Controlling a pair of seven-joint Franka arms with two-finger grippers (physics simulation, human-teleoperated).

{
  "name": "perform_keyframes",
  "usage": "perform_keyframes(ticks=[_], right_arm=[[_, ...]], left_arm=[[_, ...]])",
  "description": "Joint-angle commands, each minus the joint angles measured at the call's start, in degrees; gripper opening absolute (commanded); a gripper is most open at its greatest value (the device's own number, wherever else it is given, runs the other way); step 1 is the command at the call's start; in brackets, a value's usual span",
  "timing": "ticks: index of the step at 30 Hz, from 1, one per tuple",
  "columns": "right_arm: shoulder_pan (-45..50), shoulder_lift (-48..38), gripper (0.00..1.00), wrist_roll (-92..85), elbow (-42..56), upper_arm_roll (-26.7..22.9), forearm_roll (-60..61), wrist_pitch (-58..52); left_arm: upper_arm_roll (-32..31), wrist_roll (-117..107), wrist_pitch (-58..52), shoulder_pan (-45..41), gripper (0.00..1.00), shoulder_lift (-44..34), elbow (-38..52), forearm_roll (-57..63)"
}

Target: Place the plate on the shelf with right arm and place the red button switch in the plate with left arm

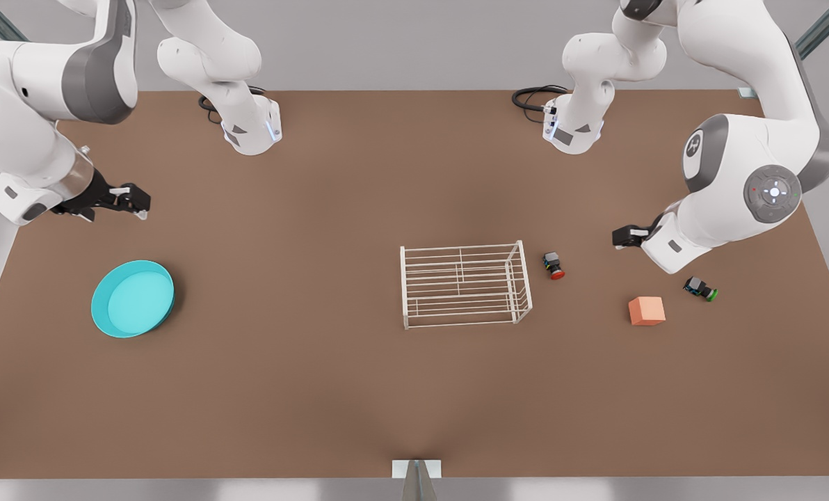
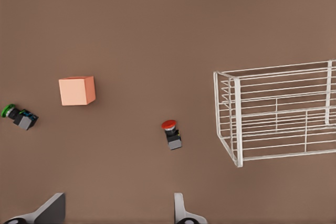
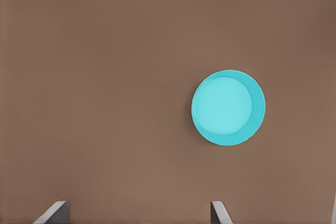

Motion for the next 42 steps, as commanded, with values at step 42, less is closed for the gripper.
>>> perform_keyframes(ticks=[42], right_arm=[[-31.7,40.8,1.0,-41.5,-4.0,-3.1,16.5,35.6]], left_arm=[[0.2,-4.8,1.1,0.4,1.0,-0.5,-2.0,0.1]])
